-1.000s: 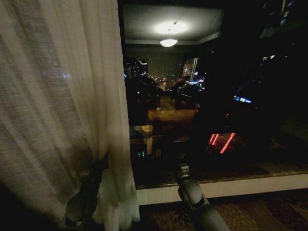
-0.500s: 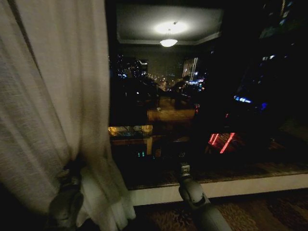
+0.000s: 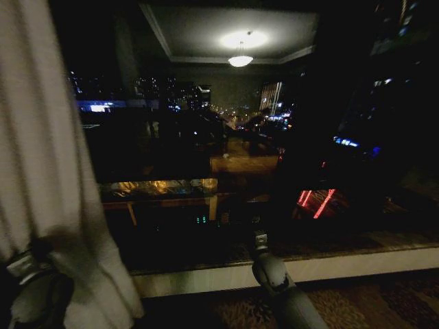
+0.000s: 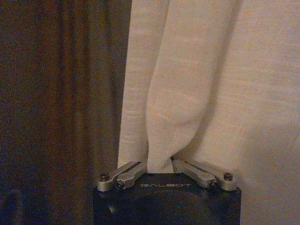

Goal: Open the curtains by pulling them apart, changing their state from closed to fully open.

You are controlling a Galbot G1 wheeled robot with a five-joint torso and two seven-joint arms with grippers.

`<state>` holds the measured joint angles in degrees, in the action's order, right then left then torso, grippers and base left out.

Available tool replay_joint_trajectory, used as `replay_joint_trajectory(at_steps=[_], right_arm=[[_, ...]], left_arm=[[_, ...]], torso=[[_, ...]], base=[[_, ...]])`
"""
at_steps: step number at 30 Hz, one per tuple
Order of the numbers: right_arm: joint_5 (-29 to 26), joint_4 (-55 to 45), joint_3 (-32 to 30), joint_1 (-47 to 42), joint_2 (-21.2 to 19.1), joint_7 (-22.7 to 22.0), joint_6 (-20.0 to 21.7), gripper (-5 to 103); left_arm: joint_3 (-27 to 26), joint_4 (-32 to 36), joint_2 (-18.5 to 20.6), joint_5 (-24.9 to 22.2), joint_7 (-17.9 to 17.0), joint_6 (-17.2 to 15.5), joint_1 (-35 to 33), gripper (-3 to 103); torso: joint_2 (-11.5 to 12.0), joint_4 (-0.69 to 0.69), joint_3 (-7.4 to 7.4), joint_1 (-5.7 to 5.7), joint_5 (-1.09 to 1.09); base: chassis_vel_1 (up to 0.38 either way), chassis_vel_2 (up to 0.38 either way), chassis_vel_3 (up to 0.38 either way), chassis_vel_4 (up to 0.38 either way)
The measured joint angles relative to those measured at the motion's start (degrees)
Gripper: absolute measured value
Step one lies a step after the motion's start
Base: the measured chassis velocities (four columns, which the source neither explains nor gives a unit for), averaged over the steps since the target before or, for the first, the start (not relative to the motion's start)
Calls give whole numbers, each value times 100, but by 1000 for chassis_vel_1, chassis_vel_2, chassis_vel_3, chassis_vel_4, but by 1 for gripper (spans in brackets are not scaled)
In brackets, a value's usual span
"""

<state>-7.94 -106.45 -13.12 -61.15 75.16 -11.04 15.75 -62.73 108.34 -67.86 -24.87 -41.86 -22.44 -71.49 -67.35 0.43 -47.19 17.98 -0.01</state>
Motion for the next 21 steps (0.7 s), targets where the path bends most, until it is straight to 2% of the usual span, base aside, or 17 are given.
replay_joint_trajectory(at_steps=[1,5,12,15,18,20,21], right_arm=[[0,0,0,0,0,0,0,100],[1,-18,-55,-26,-20,4,-6,100],[1,38,-74,-1,5,23,-16,100],[8,97,-72,34,51,32,-19,100],[11,117,-66,46,61,34,-19,100],[18,141,-63,58,69,35,-19,100],[22,150,-59,63,73,36,-19,100]], left_arm=[[0,0,0,0,0,0,0,0],[-337,-783,339,-27,-69,29,395,0],[-516,-1298,593,-26,-90,65,615,0],[-568,-1567,727,-13,-225,83,742,0],[-542,-1629,791,-18,-257,69,762,-3],[-450,-1479,783,-66,-195,30,698,8],[-402,-1342,746,-76,-118,-7,646,8]], torso=[[0,0,0,0,0],[0,1,0,0,0],[0,1,0,0,0],[0,1,0,0,-1],[0,0,0,0,-1],[0,0,0,0,-1],[0,1,0,0,-2]], base=[[0,0,0,0],[0,0,0,0],[0,0,0,0],[0,0,0,0],[0,0,0,0],[0,0,0,0],[0,0,0,0]])
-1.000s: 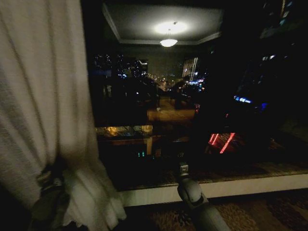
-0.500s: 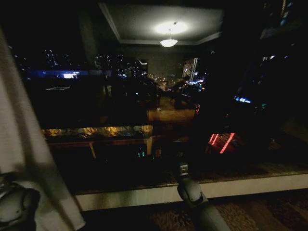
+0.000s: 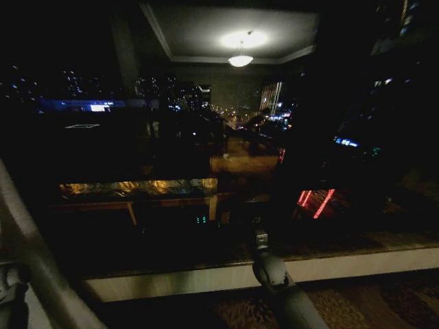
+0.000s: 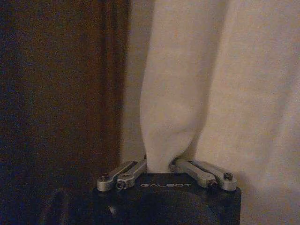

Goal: Open the curtains by pulling them apart, changing their state from closed to fully open.

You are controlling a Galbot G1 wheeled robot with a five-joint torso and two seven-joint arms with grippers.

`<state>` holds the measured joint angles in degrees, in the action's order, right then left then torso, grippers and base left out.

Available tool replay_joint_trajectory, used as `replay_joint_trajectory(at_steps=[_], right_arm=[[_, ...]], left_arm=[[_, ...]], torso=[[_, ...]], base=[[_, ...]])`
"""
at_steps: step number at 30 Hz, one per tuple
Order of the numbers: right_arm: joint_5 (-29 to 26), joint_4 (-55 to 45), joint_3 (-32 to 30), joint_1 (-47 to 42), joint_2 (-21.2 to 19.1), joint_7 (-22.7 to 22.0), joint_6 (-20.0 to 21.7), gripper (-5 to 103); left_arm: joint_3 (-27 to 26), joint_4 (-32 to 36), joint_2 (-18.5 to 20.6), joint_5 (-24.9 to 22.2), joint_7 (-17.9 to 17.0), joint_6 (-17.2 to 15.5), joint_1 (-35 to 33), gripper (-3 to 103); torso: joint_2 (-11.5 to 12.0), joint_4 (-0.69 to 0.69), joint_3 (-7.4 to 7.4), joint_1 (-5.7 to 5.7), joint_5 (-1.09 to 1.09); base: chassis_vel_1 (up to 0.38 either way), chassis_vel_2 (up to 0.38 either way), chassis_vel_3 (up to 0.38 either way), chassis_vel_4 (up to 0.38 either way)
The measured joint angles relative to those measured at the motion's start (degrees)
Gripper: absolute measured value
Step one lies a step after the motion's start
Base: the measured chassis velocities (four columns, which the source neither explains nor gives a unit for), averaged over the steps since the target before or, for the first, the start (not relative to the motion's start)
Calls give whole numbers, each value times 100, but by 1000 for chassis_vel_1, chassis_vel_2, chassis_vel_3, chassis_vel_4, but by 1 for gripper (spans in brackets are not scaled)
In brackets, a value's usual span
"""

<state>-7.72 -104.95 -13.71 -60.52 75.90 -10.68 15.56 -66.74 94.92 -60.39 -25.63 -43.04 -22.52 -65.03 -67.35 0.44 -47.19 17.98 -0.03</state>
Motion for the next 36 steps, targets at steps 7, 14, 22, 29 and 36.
replay_joint_trajectory(at_steps=[7,14,22,29,36], right_arm=[[7,33,18,17,19,-4,1,100],[7,-50,92,-96,-21,-40,20,100],[13,-88,185,-179,133,-70,55,100],[67,-81,228,-187,187,-71,60,100],[126,-201,334,-311,266,-45,62,100]], left_arm=[[474,1396,-593,304,566,-244,-750,34],[445,2129,-1009,644,2223,573,-1653,61],[204,2432,-1054,427,3773,1299,-2215,89],[171,3036,-1288,258,3936,1334,-2577,100],[436,2547,-1228,49,4241,1385,-2430,100]], torso=[[0,1,0,0,-1],[0,0,0,0,0],[0,1,0,0,0],[1,0,0,0,0],[1,1,0,0,2]], base=[[0,0,0,0],[0,0,0,0],[0,0,0,0],[0,0,0,0],[0,0,0,0]])
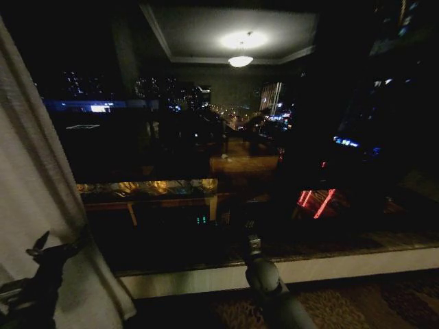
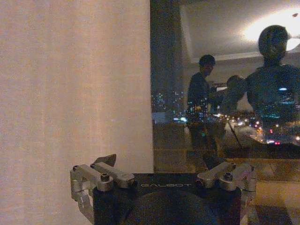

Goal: Open the curtains by pulling them apart, changing their state from closed to fully open.

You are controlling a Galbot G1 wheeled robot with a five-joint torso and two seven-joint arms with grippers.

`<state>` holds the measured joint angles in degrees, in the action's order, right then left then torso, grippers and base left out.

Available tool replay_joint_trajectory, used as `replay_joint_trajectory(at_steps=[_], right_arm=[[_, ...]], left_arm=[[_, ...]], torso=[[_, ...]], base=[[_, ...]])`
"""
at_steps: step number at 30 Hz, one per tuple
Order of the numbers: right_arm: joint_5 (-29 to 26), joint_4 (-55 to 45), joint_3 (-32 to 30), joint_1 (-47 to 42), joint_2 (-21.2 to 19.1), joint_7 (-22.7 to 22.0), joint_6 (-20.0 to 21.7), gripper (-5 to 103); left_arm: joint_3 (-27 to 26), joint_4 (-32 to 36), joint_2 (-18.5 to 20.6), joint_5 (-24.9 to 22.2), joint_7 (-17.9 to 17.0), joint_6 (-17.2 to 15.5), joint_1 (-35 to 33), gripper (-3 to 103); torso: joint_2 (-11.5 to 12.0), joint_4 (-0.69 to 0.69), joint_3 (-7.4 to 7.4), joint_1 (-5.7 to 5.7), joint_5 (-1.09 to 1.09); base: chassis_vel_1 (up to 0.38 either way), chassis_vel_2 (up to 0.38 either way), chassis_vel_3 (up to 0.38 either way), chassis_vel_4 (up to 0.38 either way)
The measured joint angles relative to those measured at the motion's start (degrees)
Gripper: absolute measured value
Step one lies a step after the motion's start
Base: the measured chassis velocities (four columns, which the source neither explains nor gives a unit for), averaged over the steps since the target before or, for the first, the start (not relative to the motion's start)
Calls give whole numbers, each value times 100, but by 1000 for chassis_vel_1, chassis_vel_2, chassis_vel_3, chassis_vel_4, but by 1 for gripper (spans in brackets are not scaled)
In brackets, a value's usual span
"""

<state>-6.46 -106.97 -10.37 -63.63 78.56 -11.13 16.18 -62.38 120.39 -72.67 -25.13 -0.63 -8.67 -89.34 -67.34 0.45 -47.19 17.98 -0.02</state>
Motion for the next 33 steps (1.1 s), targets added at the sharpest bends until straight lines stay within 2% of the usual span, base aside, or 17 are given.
replay_joint_trajectory(at_steps=[22,33], right_arm=[[71,116,8,111,58,69,-17,100],[72,119,-6,133,-8,97,-43,100]], left_arm=[[-5,-227,134,15,52,42,127,100],[20,-194,52,17,23,17,147,100]], torso=[[0,-1,0,0,-1],[0,-1,0,0,-1]], base=[[0,0,0,0],[0,0,0,0]])
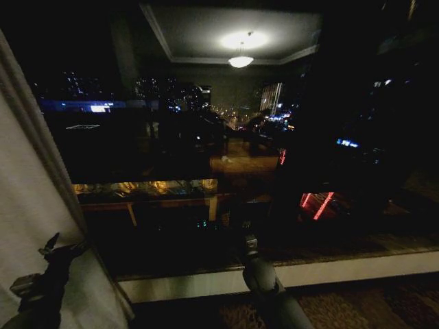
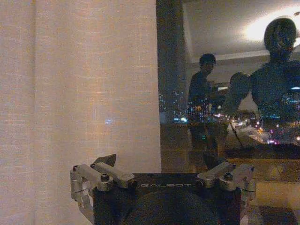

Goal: Open the curtains by pulling them apart, changing their state from closed to fully open.

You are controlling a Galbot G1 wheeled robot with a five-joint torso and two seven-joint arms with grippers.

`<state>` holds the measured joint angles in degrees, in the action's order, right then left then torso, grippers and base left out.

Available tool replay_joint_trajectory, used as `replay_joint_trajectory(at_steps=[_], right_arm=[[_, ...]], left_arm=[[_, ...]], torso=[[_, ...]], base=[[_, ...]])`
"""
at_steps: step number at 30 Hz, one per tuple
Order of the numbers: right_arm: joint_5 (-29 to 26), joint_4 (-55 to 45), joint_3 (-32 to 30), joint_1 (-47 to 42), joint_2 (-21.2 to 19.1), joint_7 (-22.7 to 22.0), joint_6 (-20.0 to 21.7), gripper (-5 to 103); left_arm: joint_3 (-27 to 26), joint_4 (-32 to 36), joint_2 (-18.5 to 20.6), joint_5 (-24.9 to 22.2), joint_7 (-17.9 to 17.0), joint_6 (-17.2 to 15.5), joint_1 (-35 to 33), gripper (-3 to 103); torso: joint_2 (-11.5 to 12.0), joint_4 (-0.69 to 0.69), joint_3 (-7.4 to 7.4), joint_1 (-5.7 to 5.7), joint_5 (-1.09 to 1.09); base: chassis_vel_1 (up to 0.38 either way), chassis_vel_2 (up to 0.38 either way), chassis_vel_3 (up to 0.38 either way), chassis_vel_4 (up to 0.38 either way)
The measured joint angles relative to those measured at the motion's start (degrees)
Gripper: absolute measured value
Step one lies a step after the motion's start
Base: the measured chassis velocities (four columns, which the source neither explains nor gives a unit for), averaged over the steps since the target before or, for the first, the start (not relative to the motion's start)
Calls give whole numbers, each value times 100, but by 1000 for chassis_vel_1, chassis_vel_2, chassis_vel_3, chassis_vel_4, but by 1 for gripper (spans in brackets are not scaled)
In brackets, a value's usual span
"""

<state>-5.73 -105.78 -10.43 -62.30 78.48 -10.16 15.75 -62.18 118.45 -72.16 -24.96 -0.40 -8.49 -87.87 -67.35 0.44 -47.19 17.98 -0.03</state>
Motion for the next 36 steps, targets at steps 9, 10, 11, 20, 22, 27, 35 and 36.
replay_joint_trajectory(at_steps=[9,10,11,20,22,27,35,36], right_arm=[[0,-27,-1,-50,-105,74,-13,100],[-1,-28,3,-47,-116,75,-13,100],[-4,-29,10,-39,-121,76,-13,100],[-18,-26,70,-21,-136,72,-13,100],[-26,-50,68,-27,-172,62,-14,100],[-39,-94,59,-44,-224,56,-14,100],[-45,-153,55,-69,-256,53,-13,100],[-45,-153,54,-78,-256,53,-13,100]], left_arm=[[49,5,-69,123,-353,-143,66,100],[81,0,-69,191,-565,-218,138,100],[132,-2,-67,296,-834,-313,240,100],[410,-94,16,490,-1654,-821,728,100],[403,-145,62,455,-1822,-863,779,97],[333,-158,87,399,-1932,-882,778,81],[234,-140,79,279,-1932,-866,711,55],[219,-137,75,275,-1931,-856,701,49]], torso=[[0,-1,0,0,0],[0,0,0,0,0],[0,0,0,0,0],[0,1,0,0,0],[0,0,0,0,0],[0,0,0,0,0],[0,0,0,0,0],[0,0,0,0,0]], base=[[0,0,0,0],[0,0,0,0],[0,0,0,0],[0,0,0,0],[0,0,0,0],[0,0,0,0],[0,0,0,0],[0,0,0,0]])
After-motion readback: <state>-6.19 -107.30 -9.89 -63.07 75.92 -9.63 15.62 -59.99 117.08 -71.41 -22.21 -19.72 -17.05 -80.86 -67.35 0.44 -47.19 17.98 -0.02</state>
